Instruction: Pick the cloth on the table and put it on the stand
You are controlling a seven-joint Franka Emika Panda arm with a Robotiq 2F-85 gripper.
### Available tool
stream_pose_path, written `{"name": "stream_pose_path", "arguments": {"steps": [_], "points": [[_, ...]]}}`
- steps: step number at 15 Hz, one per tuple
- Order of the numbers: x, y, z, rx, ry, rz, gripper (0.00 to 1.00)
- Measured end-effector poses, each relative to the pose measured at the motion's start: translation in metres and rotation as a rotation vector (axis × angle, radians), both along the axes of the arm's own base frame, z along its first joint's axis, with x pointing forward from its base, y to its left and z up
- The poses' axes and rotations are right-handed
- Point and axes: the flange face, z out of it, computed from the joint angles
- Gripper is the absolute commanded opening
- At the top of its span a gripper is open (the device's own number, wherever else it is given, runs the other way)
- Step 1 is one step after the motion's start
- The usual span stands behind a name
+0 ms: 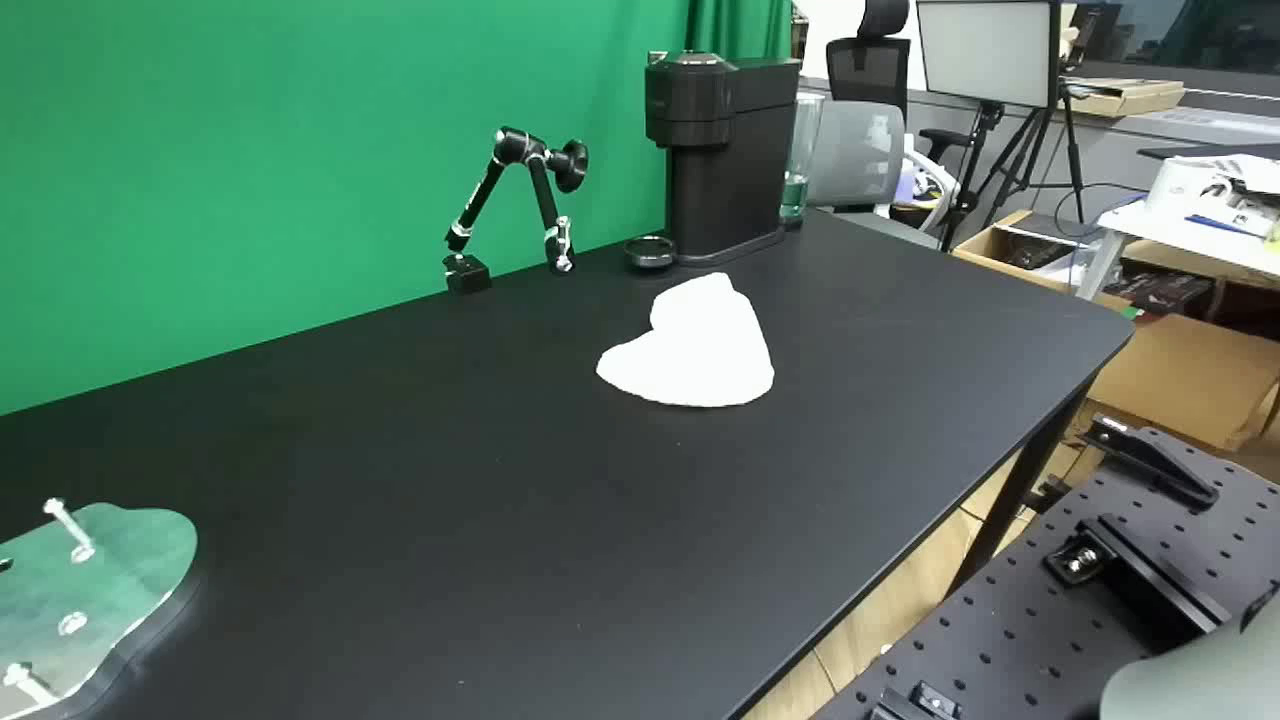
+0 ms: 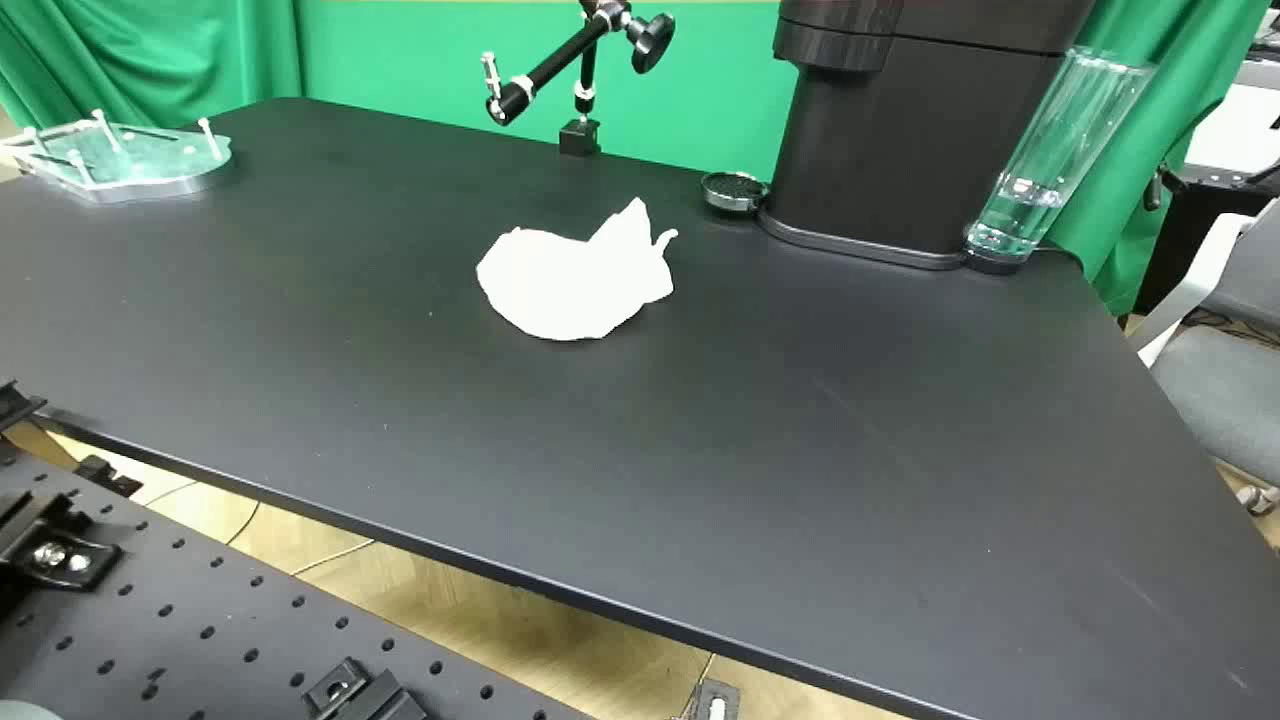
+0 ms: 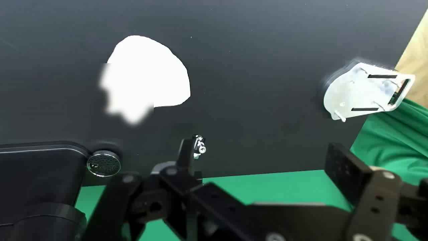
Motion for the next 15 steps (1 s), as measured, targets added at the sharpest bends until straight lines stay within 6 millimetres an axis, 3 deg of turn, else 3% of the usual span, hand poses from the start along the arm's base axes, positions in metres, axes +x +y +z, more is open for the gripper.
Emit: {"name": "stream_pose_path", "arguments": {"steps": [12,15], "points": [[0.001,-0.001,-0.001,-0.001,-0.001,-0.002,1.0],[0.008,-0.021,-0.017,-0.077,-0.04,-0.058,1.0]]}}
